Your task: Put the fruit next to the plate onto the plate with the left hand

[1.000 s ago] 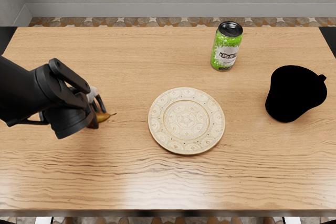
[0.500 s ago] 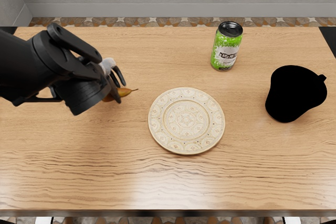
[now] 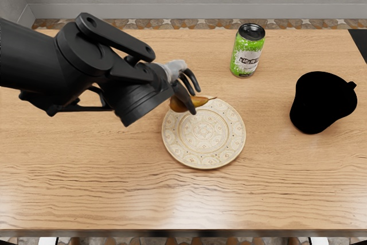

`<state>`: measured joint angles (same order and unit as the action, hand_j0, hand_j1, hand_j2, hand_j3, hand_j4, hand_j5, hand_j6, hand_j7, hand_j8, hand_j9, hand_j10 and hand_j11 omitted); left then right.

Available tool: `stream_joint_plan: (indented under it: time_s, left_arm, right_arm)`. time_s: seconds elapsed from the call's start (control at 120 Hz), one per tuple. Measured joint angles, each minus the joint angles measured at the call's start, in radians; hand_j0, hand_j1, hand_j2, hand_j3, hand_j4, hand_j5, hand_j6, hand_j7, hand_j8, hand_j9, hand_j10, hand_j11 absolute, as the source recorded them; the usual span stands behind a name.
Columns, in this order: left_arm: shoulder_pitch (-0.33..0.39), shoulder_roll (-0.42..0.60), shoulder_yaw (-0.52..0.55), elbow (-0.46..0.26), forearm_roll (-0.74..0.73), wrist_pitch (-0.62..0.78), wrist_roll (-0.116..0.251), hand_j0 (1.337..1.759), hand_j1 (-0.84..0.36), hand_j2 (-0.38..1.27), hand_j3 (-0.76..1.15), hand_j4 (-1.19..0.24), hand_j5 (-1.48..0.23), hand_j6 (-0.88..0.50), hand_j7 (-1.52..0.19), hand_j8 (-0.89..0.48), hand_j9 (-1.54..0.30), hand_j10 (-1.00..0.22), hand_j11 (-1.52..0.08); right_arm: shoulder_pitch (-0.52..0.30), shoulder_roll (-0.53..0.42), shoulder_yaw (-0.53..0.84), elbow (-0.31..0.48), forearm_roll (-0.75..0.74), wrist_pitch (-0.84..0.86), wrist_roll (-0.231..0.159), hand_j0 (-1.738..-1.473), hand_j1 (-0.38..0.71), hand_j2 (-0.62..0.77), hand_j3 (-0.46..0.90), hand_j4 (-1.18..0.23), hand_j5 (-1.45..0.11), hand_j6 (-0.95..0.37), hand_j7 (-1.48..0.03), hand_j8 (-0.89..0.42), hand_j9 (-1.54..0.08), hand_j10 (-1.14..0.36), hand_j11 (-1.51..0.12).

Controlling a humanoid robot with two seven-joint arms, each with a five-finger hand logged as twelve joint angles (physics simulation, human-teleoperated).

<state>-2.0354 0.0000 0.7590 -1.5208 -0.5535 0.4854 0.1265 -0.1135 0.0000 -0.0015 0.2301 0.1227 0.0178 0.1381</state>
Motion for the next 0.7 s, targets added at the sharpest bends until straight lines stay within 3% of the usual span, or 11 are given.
stream_joint_plan:
  time_s: [0.233,0.292,0.417,0.558,0.617,0.7]
  left_arm:
    - [0.026,0.000,-0.017,-0.001,0.006,0.001,-0.004,1.655,-0.32,0.43,0.00,-0.83,-1.15,-0.64,-1.15,-0.52,-1.12,-0.56,-1.13]
    - [0.027,0.000,-0.021,-0.001,0.009,0.001,-0.004,1.656,-0.26,0.35,0.00,-0.72,-0.99,-0.59,-0.99,-0.49,-0.97,-0.52,-0.97]
    - [0.028,0.000,-0.023,-0.003,0.045,0.000,-0.004,1.657,0.01,0.19,0.00,-0.40,-0.55,-0.33,-0.55,-0.27,-0.54,-0.29,-0.54]
    - [0.017,0.000,-0.026,-0.014,0.061,-0.010,-0.004,1.657,0.18,0.10,0.00,-0.20,-0.28,-0.17,-0.28,-0.14,-0.27,-0.15,-0.27]
    - [0.016,0.023,-0.017,-0.033,0.058,-0.126,0.000,1.658,0.22,0.07,0.00,-0.15,-0.21,-0.13,-0.21,-0.11,-0.20,-0.11,-0.21]
    - [0.028,0.253,0.072,-0.039,0.059,-0.387,0.001,1.658,0.26,0.05,0.00,-0.10,-0.14,-0.08,-0.14,-0.07,-0.14,-0.07,-0.14]
  right_arm:
    - [0.000,0.000,0.000,0.000,0.000,0.000,0.000,-1.658,-0.34,0.00,0.00,-0.01,-0.01,-0.01,-0.01,-0.01,-0.01,-0.01,-0.01]
    - [0.000,0.000,0.000,0.000,0.000,0.000,0.000,-1.658,-0.34,0.00,0.00,-0.01,-0.01,-0.01,-0.01,-0.01,-0.01,-0.01,-0.01]
    - [0.000,0.000,0.000,0.000,0.000,0.000,0.000,-1.658,-0.34,0.00,0.00,-0.01,-0.01,-0.01,-0.01,-0.01,-0.01,-0.01,-0.01]
    - [0.000,0.000,0.000,0.000,0.000,-0.001,0.000,-1.658,-0.34,0.00,0.00,-0.01,-0.01,-0.01,-0.01,-0.01,-0.01,-0.01,-0.01]
    - [0.000,0.000,0.000,0.000,0.000,-0.001,0.000,-1.658,-0.34,0.00,0.00,-0.01,-0.01,-0.01,-0.01,-0.01,-0.01,-0.01,-0.01]
    - [0.000,0.000,0.000,0.000,0.000,0.000,0.000,-1.658,-0.34,0.00,0.00,-0.01,-0.01,-0.01,-0.01,-0.01,-0.01,-0.01,-0.01]
